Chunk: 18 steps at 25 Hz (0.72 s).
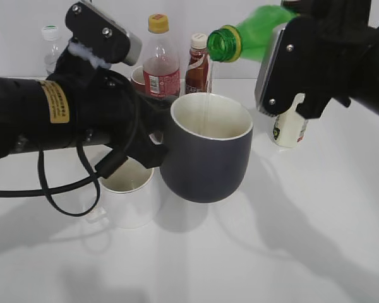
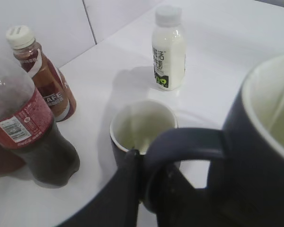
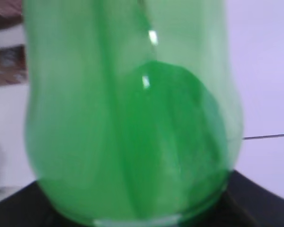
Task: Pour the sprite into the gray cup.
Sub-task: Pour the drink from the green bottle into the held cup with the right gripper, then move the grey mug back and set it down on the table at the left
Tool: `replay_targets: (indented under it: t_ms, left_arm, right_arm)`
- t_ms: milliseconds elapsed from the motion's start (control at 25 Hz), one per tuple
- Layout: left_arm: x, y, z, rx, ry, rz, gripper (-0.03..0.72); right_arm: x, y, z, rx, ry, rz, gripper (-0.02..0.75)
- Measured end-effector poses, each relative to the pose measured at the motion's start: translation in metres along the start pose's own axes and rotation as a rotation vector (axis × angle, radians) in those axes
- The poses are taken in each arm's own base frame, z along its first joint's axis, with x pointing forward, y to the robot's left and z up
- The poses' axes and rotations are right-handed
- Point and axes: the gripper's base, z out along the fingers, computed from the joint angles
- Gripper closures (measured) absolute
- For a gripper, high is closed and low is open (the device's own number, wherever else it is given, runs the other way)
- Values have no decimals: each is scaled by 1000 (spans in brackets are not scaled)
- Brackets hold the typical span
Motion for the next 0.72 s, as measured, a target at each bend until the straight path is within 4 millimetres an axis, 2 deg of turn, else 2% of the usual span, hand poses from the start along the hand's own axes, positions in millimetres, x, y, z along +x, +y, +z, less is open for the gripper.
replay_targets:
  t_ms: [160, 280, 400, 520, 600, 720]
  left_arm:
    - [-1, 7, 0, -18, -23, -8, 631]
    - [-2, 21, -1, -57, -51, -30, 631]
    - [-3, 41, -8, -123, -66, -70, 631]
    - [-1, 69, -27, -223, -123, -138, 631]
    - [10, 89, -42, -310, -170, -188, 631]
    - [45, 121, -60, -465, -157, -268, 631]
  right_arm:
    - [-3, 10, -1, -115, -22, 223, 331]
    - [-4, 13, -4, -177, -5, 524, 331]
    - [1, 9, -8, -195, 51, 905, 331]
    - [20, 6, -9, -142, 117, 1128, 331]
    - [40, 15, -13, -105, 173, 1232, 331]
    - [65, 35, -24, -57, 229, 1365, 331]
